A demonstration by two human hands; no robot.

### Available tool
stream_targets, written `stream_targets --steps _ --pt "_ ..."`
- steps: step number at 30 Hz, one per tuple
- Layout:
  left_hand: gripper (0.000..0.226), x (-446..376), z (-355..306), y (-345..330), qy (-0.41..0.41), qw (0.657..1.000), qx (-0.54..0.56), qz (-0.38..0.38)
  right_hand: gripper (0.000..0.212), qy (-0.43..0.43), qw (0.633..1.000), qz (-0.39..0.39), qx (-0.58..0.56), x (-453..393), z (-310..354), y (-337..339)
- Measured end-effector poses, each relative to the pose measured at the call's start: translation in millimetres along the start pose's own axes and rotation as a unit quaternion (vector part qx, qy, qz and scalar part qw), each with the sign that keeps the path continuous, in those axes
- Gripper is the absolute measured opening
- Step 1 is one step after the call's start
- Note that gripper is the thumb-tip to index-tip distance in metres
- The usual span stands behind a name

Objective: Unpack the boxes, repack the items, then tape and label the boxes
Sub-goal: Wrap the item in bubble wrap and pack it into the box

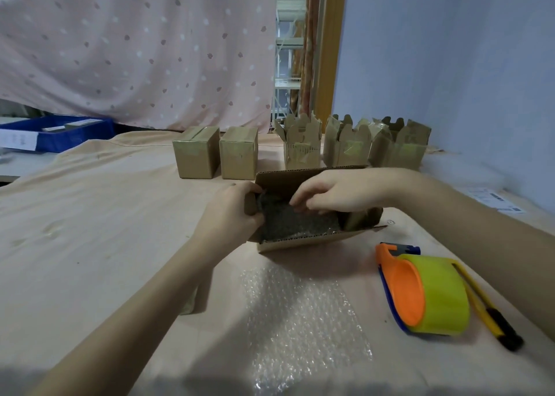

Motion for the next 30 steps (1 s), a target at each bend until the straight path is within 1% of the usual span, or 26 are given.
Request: stream_targets --steps 2,4,7,8,10,11,12,14,15,17,19,21,22,23,24,25,26,27,28,29,30 --pt "0.043 -9.8 -0.2 1.6 0.006 1.0 -0.001 0.013 0.029 0.033 0.997 -0.064 0.019 19.4 9.1 13.4" --pt "0.042 -22.1 0.4 4.2 0.025 0.999 -0.02 0.02 0.027 0.044 0.99 -0.12 0.051 31.2 13.8 20.1" --pt "0.04 -46.4 4.1 5.1 0.057 0.995 -0.074 0.018 0.03 0.046 0.974 -0.17 0.142 36.0 15.3 17.9" --pt "0.038 -54.3 7.0 4.3 0.071 0.994 -0.08 0.019 0.031 0.051 0.961 -0.196 0.19 36.8 17.0 17.4" --pt "0.035 -67.4 12.3 -0.8 0.095 0.992 -0.073 0.031 0.03 0.069 0.921 -0.269 0.273 43.0 23.5 17.9" --pt "0.035 -71.8 13.5 -4.0 0.101 0.992 -0.064 0.038 0.029 0.08 0.908 -0.296 0.287 45.8 26.0 15.7" --pt "0.035 -74.1 13.5 -6.3 0.106 0.992 -0.048 0.041 0.027 0.091 0.904 -0.309 0.283 46.9 27.5 10.9" --pt "0.035 -73.1 12.6 -4.6 0.116 0.993 -0.009 0.022 0.025 0.106 0.908 -0.304 0.266 44.1 26.9 -3.6" --pt "0.036 -70.3 12.9 -0.2 0.121 0.993 0.002 -0.003 0.025 0.105 0.911 -0.296 0.268 41.9 25.6 -11.9" --pt "0.04 -57.5 17.2 14.8 0.132 0.988 0.011 -0.079 0.025 0.094 0.915 -0.281 0.276 38.9 21.7 -27.0" --pt "0.036 -30.9 23.2 28.0 0.151 0.977 0.048 -0.146 0.025 0.073 0.925 -0.257 0.271 38.3 15.8 -39.7" --pt "0.026 9.0 27.3 31.1 0.17 0.966 0.07 -0.181 0.029 0.042 0.941 -0.203 0.266 37.3 4.9 -54.5" --pt "0.025 30.5 27.4 27.0 0.162 0.969 0.059 -0.175 0.032 0.03 0.951 -0.162 0.262 37.0 -2.1 -65.0" --pt "0.03 50.8 23.6 18.3 0.127 0.98 0.03 -0.15 0.037 0.024 0.96 -0.115 0.255 37.2 -8.8 -77.2" --pt "0.04 69.8 16.2 3.8 0.066 0.993 -0.007 -0.096 0.044 0.025 0.967 -0.069 0.243 39.0 -14.4 -90.5" --pt "0.052 89.2 6.7 -14.2 -0.001 0.999 -0.035 -0.023 0.052 0.028 0.973 -0.031 0.227 42.2 -18.7 -103.3" --pt "0.066 107.1 1.0 -33.5 -0.056 0.995 -0.052 0.057 0.06 0.033 0.977 -0.004 0.21 46.2 -21.6 -114.6" --pt "0.081 122.9 0.0 -52.2 -0.088 0.985 -0.063 0.132 0.066 0.035 0.979 0.015 0.2 50.1 -24.4 -124.7" --pt "0.093 135.7 1.7 -67.5 -0.106 0.974 -0.072 0.188 0.072 0.037 0.979 0.026 0.2 53.9 -26.4 -133.0" --pt "0.101 144.9 4.8 -79.5 -0.121 0.963 -0.088 0.224 0.077 0.036 0.978 0.031 0.204 57.1 -28.2 -140.0" --pt "0.105 151.5 7.9 -88.7 -0.14 0.953 -0.113 0.244 0.08 0.037 0.976 0.029 0.21 60.2 -29.1 -145.4"
Point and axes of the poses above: each hand's wrist, its own x-axis away from the middle knuckle, its own y-axis out of the back of the hand, z = x × y, the point moved 9 cm from there along -x, towards the middle knuckle, and after that the axes turned 4 degrees about y, right-handed, at the moved point
